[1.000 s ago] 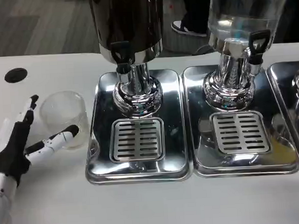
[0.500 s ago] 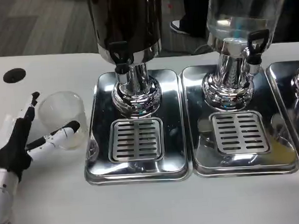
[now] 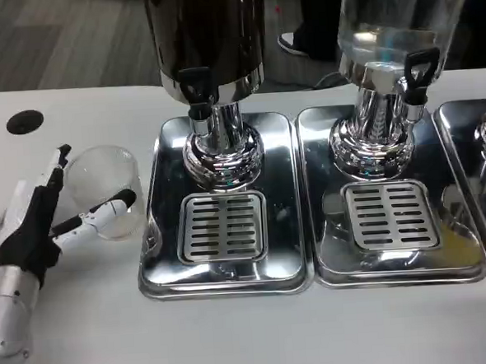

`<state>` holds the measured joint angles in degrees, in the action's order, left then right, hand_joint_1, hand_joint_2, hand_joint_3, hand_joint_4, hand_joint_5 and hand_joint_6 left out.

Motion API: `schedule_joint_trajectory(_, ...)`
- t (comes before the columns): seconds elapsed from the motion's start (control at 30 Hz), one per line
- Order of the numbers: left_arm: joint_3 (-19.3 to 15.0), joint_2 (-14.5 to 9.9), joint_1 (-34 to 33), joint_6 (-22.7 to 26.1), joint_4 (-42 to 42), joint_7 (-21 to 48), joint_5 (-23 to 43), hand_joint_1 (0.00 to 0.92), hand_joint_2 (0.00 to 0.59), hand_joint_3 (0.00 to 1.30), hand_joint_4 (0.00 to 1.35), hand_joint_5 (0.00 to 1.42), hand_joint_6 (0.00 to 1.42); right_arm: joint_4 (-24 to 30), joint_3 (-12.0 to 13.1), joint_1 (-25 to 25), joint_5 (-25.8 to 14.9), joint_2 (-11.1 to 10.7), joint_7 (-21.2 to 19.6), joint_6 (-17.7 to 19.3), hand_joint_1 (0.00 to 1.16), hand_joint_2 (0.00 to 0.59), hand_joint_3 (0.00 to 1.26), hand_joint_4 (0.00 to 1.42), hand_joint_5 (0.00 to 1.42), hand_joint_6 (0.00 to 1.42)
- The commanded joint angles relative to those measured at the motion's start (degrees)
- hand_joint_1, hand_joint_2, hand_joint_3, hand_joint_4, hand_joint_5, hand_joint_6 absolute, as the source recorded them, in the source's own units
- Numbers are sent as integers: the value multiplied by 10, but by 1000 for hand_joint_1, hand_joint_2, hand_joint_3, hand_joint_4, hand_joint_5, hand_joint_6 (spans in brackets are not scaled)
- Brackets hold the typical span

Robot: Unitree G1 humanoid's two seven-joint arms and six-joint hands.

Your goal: Grasp the cup under the faucet to collect the drink, then remove the cup.

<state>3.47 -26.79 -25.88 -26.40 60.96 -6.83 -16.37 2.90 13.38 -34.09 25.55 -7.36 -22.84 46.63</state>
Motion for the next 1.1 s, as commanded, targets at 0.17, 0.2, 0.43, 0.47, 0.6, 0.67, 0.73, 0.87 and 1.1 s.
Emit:
schedule_joint_trajectory(0.17,8,8,-13,3,10,-6,-5,400,108,40,5,0,0,1,12,-3,-8,3,-3,15,745,571,435,379,312,180)
schedule_joint_trajectory(0.2,8,8,-14,3,11,-6,-5,395,112,55,13,0,0,0,12,-3,-8,4,-3,16,745,571,435,379,312,180)
schedule_joint_trajectory(0.43,6,5,-15,3,14,-8,-3,370,128,150,125,38,0,-1,12,0,-6,6,-2,16,745,571,441,379,313,180)
schedule_joint_trajectory(0.47,5,5,-14,2,14,-8,-2,366,129,163,140,49,0,-1,12,0,-6,7,-2,16,745,571,442,379,313,180)
schedule_joint_trajectory(0.6,3,4,-13,1,15,-9,0,358,148,208,203,88,0,0,11,0,-6,7,-1,15,745,571,443,379,313,180)
schedule_joint_trajectory(0.67,2,4,-10,0,15,-10,1,362,156,224,243,111,0,0,11,0,-5,7,0,15,745,571,443,379,313,180)
schedule_joint_trajectory(0.73,0,4,-7,-2,13,-13,2,368,162,246,276,133,0,0,11,0,-6,7,0,15,745,571,443,379,313,180)
schedule_joint_trajectory(0.87,-2,4,-4,-5,12,-16,3,365,174,282,334,170,0,0,10,1,-6,7,0,15,745,571,443,379,313,180)
schedule_joint_trajectory(1.1,-6,1,0,-10,9,-20,5,378,193,364,445,238,0,-1,10,0,-6,8,0,15,745,571,443,379,313,180)
